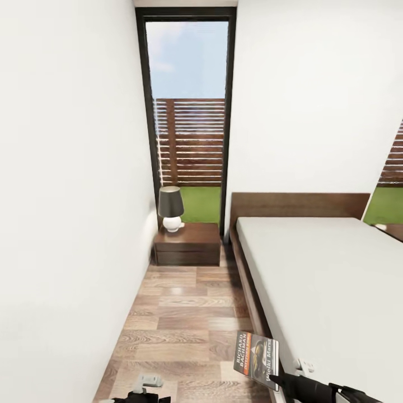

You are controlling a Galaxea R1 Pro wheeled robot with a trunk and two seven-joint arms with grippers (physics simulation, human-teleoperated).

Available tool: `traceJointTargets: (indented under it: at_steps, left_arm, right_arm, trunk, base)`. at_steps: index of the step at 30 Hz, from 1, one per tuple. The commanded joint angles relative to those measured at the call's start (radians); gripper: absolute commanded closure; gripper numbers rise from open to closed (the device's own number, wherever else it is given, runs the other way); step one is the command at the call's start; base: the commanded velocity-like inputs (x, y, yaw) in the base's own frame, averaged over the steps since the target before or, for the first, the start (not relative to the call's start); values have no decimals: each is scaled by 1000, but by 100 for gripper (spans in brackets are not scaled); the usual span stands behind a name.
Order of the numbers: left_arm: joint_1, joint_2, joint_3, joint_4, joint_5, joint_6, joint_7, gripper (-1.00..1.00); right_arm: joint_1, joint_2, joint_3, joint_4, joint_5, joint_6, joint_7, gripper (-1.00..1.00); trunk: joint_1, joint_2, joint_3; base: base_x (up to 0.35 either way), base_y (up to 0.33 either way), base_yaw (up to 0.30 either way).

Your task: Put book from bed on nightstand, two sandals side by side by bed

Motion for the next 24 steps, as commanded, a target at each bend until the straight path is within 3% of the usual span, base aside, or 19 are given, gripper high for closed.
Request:
traceJointTargets:
  at_steps: [1, 24]
  left_arm:
    - [-1, 1, -5, -1, 10, 5, -2, -100]
    - [-1, 1, -5, -1, 10, 5, -2, -100]
  right_arm:
    - [-1, -1, -11, 2, 6, 6, 3, 100]
    - [-1, -2, -11, 2, 7, 6, 2, 100]
  trunk:
    - [1, -1, -1]
    - [1, -1, -1]
  base:
    - [296, 0, 0]
    - [325, 0, 0]
